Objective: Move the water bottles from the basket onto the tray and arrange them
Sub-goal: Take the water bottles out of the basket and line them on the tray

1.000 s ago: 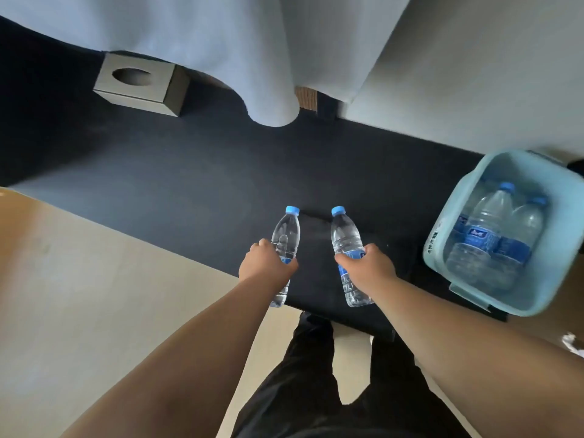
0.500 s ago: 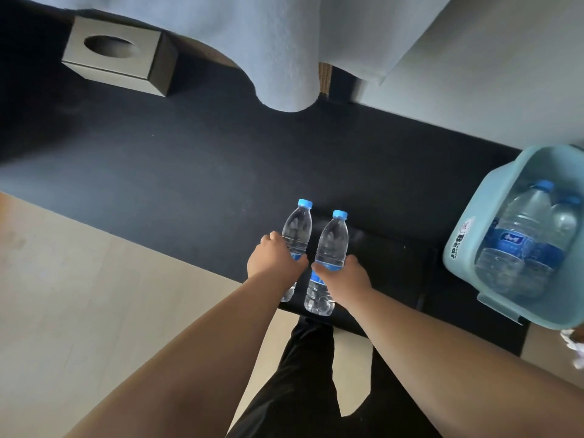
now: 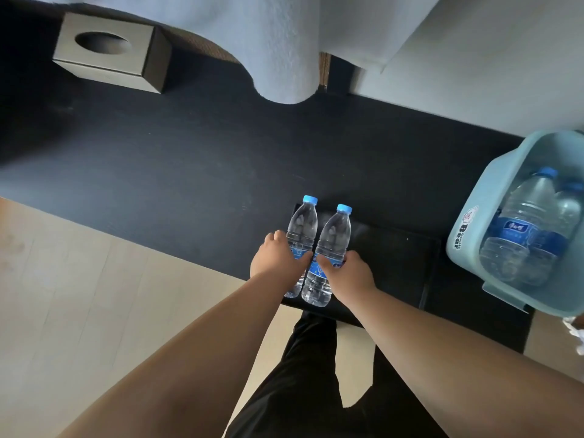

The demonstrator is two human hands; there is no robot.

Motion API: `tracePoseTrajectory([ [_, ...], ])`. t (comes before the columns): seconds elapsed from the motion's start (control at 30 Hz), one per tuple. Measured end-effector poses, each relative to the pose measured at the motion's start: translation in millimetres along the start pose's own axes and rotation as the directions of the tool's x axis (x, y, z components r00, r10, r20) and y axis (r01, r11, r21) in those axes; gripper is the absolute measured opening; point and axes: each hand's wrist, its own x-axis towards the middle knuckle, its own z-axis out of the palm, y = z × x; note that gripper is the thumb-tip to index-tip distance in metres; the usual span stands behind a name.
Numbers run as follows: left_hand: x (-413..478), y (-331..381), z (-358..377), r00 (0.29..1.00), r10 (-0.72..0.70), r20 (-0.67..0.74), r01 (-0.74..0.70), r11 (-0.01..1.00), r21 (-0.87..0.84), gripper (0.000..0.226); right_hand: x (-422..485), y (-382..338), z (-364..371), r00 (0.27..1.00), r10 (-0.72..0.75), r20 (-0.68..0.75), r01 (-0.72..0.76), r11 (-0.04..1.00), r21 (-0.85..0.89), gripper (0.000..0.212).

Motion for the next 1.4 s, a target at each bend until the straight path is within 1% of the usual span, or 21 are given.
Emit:
tracePoseTrajectory([
  [0.07,-4.2,0.4,-2.9,1.000,0.010,0.015,-0.010,1.000,0.014,0.064,-3.2,-2.0,-6.9,0.998,-0.041,0.038,0.044,0.996,-0.076,0.048],
  [0.13,-10.3,2.3,-7.7,1.000,0.015,0.025,-0.016,0.999,0.039,0.061,-6.4,-4.2,-16.2,0.994,-0.083,0.066,0.094,0.977,-0.193,0.044],
  [0.23,-22.2,8.7,-19.8,0.999,0.039,0.014,-0.040,0.995,0.095,0.061,-14.6,-7.0,-36.8,0.989,-0.114,0.096,0.140,0.928,-0.345,0.046],
  [0.37,-37.1,26.8,-37.3,0.994,0.105,0.021,-0.107,0.982,0.157,0.059,-28.0,-7.9,-74.9,0.978,-0.181,0.107,0.210,0.858,-0.469,0.056],
  [0.43,-42.8,42.4,-46.1,0.990,0.142,0.014,-0.142,0.970,0.197,0.056,-33.9,-7.6,-96.4,0.971,-0.218,0.097,0.236,0.821,-0.520,0.054],
  [0.5,-48.7,61.4,-53.9,0.981,0.194,-0.016,-0.184,0.950,0.252,0.049,-40.0,-6.1,-119.7,0.964,-0.253,0.083,0.255,0.784,-0.566,0.054],
  [0.6,-58.2,95.0,-63.1,0.966,0.254,-0.052,-0.229,0.929,0.290,0.040,-50.2,-2.9,-157.5,0.946,-0.317,0.071,0.285,0.704,-0.651,0.053],
  [0.73,-70.1,144.9,-69.4,0.951,0.309,-0.020,-0.283,0.893,0.349,0.031,-65.6,4.9,-208.0,0.926,-0.376,0.039,0.291,0.643,-0.709,0.051],
  [0.8,-76.1,169.8,-69.8,0.943,0.333,0.017,-0.313,0.864,0.395,0.033,-73.0,11.4,-231.9,0.920,-0.393,0.002,0.279,0.651,-0.706,0.048],
  [0.9,-83.8,203.1,-66.9,0.936,0.349,0.048,-0.338,0.850,0.404,0.032,-80.7,22.5,-264.5,0.913,-0.406,-0.049,0.268,0.684,-0.678,0.044],
  [1.07,-102.5,264.8,-52.6,0.908,0.412,0.077,-0.400,0.798,0.451,0.035,-82.8,56.7,-320.9,0.914,-0.397,-0.080,0.248,0.704,-0.665,0.044],
  [1.23,-115.8,323.9,-34.6,0.879,0.459,0.125,-0.461,0.756,0.466,0.034,-71.9,103.7,-361.8,0.928,-0.344,-0.143,0.186,0.759,-0.623,0.039],
  [1.3,-117.9,343.2,-27.0,0.876,0.462,0.138,-0.470,0.753,0.460,0.033,-65.1,120.4,-371.8,0.933,-0.322,-0.159,0.166,0.780,-0.603,0.038],
  [1.4,-116.5,363.7,-10.7,0.880,0.452,0.148,-0.466,0.757,0.458,0.037,-54.2,137.3,-379.7,0.939,-0.301,-0.167,0.155,0.803,-0.576,0.040],
])
